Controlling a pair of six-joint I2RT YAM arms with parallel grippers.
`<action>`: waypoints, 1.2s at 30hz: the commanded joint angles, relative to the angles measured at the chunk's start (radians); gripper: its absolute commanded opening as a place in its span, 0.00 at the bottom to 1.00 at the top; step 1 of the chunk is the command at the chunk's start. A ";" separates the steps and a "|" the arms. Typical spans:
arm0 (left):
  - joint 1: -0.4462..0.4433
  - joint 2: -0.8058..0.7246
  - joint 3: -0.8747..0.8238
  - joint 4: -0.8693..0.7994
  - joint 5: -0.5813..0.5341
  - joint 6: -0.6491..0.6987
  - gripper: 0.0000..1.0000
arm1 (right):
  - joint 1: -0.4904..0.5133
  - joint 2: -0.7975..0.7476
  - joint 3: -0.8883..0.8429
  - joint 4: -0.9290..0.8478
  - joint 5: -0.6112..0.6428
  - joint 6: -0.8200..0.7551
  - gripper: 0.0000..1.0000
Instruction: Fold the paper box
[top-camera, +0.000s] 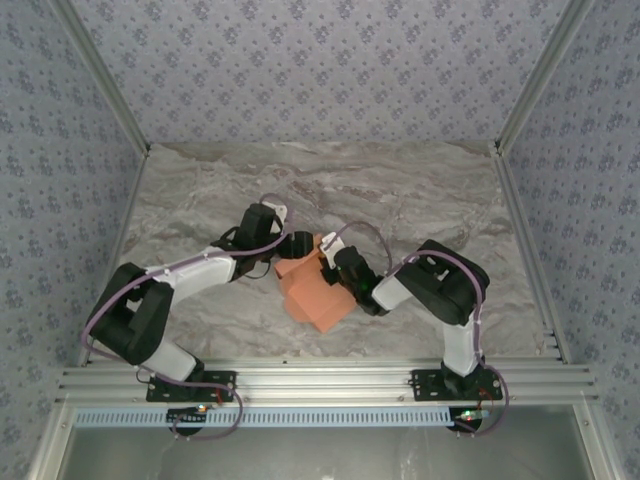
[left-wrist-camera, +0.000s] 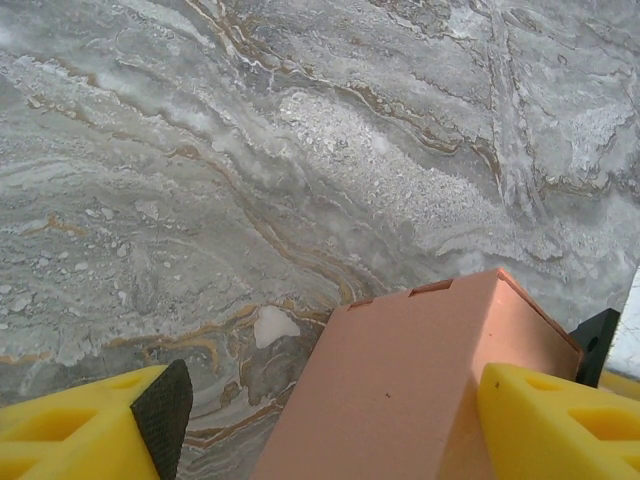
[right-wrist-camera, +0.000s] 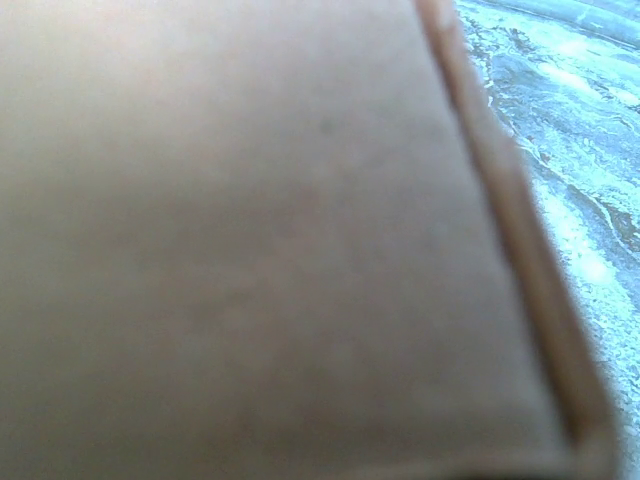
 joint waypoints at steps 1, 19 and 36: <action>-0.001 0.042 -0.007 -0.098 0.024 0.022 0.76 | -0.001 0.042 0.029 0.017 0.113 0.035 0.08; 0.049 0.015 0.017 -0.143 0.046 0.027 0.79 | 0.011 -0.080 -0.081 -0.008 -0.002 0.062 0.43; 0.095 -0.168 0.083 -0.318 0.057 0.074 0.90 | 0.010 -0.419 -0.267 -0.107 -0.054 0.015 0.51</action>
